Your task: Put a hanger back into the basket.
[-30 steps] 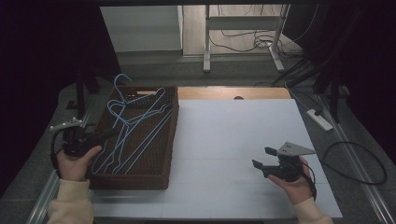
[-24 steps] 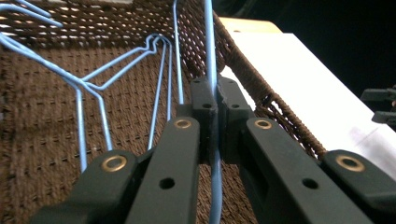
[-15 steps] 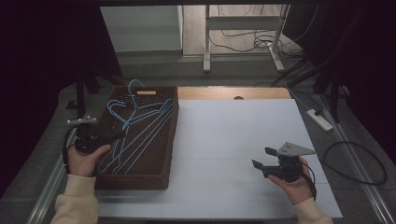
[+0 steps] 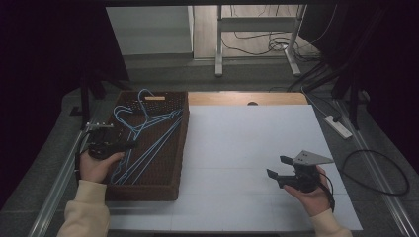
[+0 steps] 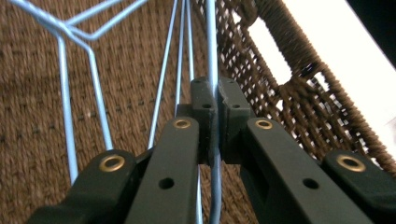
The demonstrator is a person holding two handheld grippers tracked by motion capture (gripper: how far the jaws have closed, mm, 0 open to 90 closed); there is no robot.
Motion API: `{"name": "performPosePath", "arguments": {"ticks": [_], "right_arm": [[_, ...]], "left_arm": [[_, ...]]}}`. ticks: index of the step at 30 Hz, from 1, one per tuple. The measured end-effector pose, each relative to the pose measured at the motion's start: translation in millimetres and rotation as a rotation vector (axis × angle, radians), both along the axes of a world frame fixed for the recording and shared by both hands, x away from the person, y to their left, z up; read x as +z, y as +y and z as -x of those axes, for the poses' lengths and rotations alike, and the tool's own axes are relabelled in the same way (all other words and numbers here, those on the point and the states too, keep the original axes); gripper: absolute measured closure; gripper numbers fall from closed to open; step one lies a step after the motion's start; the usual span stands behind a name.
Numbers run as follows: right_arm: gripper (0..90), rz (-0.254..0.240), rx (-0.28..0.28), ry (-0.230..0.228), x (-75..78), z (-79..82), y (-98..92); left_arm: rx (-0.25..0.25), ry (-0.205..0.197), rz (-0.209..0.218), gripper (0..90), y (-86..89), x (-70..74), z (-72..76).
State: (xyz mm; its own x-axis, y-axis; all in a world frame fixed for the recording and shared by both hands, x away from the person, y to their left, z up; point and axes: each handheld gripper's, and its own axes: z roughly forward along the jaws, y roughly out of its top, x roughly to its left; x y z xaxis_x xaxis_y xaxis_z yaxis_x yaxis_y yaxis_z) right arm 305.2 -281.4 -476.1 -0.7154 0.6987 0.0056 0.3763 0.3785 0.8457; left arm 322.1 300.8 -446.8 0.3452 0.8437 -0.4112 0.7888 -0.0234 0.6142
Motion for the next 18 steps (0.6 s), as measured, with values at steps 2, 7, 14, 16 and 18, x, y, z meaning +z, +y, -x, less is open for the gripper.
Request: {"name": "performPosePath", "arguments": {"ticks": [2, 7, 14, 16, 18], "right_arm": [[26.7, 0.004, 0.001, -0.001, -0.2, 0.2, 0.7], [26.8, 0.004, -0.001, -0.001, -0.3, 0.1, 1.0], [26.7, 0.009, 0.003, -0.001, -0.6, 0.2, 1.8], [26.7, 0.007, 0.003, -0.001, -0.6, 0.2, 1.7], [26.8, 0.006, 0.003, -0.001, -0.7, 0.1, 1.6]], "left_arm": [[-0.001, 0.047, -0.035, 86.1, -2.4, -2.1, -4.1], [0.018, 0.081, -0.069, 84.9, -1.9, -4.4, -7.6], [0.043, 0.095, -0.146, 73.0, -5.2, -8.6, -13.5], [0.073, 0.061, -0.158, 68.3, -3.1, -8.3, -12.4], [0.098, 0.01, -0.146, 57.8, -0.3, -5.6, -9.5]]}}
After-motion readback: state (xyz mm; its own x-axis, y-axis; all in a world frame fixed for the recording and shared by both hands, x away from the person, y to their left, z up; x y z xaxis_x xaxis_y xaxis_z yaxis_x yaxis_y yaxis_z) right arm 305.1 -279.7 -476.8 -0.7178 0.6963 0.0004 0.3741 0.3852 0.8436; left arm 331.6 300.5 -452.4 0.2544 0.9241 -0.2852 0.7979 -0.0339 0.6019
